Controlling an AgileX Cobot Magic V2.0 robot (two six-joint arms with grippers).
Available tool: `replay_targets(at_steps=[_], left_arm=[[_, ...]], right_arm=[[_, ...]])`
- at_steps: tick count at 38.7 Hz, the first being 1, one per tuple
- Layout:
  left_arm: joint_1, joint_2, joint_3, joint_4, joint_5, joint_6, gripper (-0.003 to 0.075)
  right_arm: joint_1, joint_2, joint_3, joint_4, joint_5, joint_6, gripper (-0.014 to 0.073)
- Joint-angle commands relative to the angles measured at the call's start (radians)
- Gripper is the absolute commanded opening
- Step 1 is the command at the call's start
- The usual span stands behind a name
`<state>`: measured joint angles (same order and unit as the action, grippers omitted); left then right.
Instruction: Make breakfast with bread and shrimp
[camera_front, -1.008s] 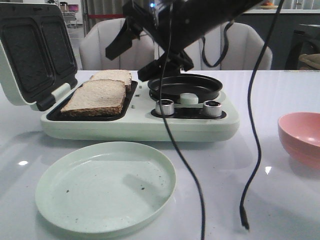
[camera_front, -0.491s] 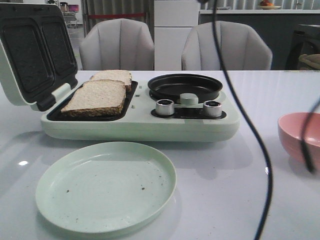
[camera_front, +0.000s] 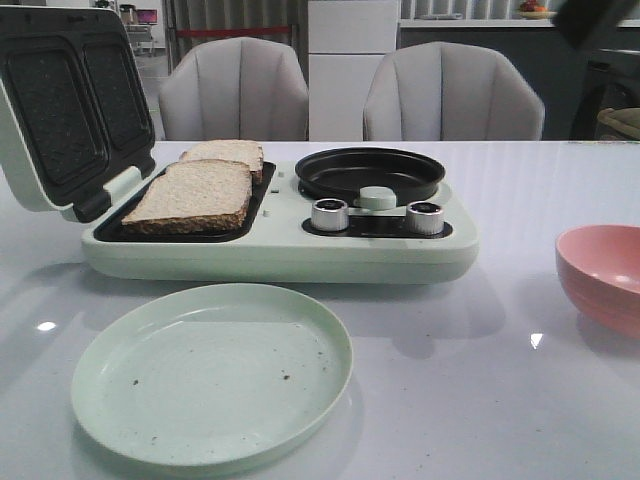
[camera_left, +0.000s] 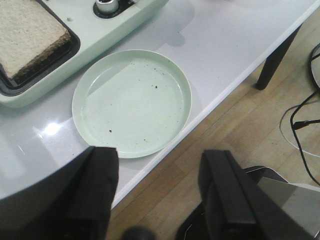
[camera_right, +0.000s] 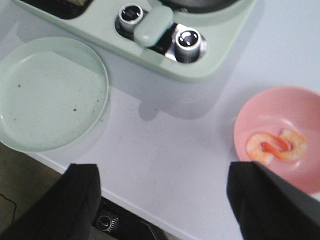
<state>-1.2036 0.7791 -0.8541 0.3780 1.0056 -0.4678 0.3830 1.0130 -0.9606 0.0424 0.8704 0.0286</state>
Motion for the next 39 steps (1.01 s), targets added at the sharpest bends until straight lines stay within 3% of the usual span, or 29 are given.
replay_targets(at_steps=[1, 14, 30, 39], left_arm=[[-0.008, -0.006, -0.024, 0.025, -0.047, -0.002, 0.0424], [-0.008, -0.006, -0.024, 0.098, -0.025, -0.002, 0.0424], [-0.001, -0.006, -0.035, 0.309, 0.245, -0.201, 0.0424], [0.137, -0.001, -0.123, 0.29, 0.242, -0.186, 0.0424]], right_arm=[[-0.004, -0.099, 0.05, -0.032, -0.044, 0.036, 0.062], [-0.004, -0.311, 0.201, -0.028, -0.052, 0.086, 0.062], [-0.004, -0.322, 0.209, -0.027, -0.051, 0.086, 0.062], [-0.004, -0.322, 0.209, -0.027, -0.051, 0.086, 0.062]])
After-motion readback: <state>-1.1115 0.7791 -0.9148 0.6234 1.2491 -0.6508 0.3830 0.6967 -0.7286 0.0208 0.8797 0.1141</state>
